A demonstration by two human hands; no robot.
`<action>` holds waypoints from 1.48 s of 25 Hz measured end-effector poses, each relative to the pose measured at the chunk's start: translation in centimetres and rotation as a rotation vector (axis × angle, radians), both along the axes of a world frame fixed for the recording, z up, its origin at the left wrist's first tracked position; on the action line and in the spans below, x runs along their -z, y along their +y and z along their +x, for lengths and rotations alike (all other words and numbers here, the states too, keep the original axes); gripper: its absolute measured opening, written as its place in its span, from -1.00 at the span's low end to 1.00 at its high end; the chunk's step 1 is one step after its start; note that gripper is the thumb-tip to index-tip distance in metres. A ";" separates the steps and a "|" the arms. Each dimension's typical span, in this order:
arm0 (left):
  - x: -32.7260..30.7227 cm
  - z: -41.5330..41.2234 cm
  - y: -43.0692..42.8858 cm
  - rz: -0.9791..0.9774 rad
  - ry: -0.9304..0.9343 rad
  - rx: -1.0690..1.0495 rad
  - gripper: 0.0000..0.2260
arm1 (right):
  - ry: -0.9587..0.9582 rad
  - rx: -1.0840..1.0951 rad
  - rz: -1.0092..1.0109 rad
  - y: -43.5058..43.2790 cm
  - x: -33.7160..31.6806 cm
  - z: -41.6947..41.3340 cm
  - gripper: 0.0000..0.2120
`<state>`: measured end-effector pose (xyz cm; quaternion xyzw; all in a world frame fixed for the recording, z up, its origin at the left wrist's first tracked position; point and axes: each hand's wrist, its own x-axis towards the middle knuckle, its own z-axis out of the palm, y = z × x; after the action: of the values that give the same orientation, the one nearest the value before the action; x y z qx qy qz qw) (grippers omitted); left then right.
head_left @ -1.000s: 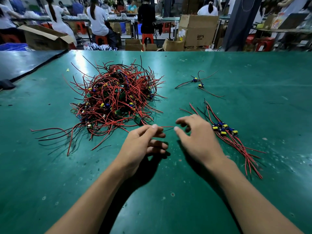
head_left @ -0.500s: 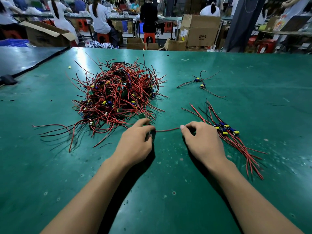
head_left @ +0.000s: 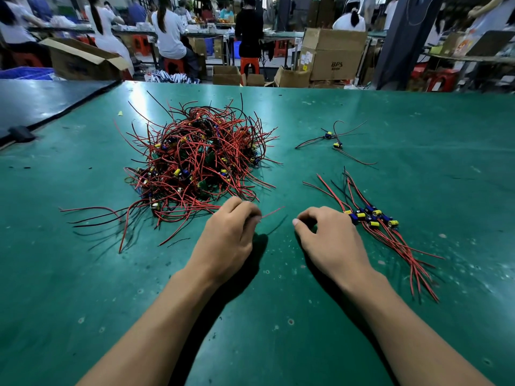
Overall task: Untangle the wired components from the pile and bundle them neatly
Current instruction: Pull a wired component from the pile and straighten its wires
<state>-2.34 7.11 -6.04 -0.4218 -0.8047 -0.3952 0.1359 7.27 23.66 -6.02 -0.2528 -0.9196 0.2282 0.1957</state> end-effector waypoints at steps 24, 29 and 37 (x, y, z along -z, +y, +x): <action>-1.0 1.7 1.1 0.499 -1.060 0.090 -0.81 | 0.376 -0.453 -1.096 -0.4 -1.9 -0.3 -0.91; -1.6 1.7 0.8 0.450 -1.431 0.349 -0.69 | 0.290 -0.509 -1.209 -0.2 -1.8 -0.3 -0.91; -0.9 1.7 0.8 0.488 -1.378 0.365 -0.69 | 0.287 -0.296 -1.185 -0.9 -1.7 -0.8 -0.85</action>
<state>-0.67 7.90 -5.11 -0.1636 -0.5144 -0.7530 -0.3762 6.51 22.72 -4.27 -0.1553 -0.6269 0.7555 0.1100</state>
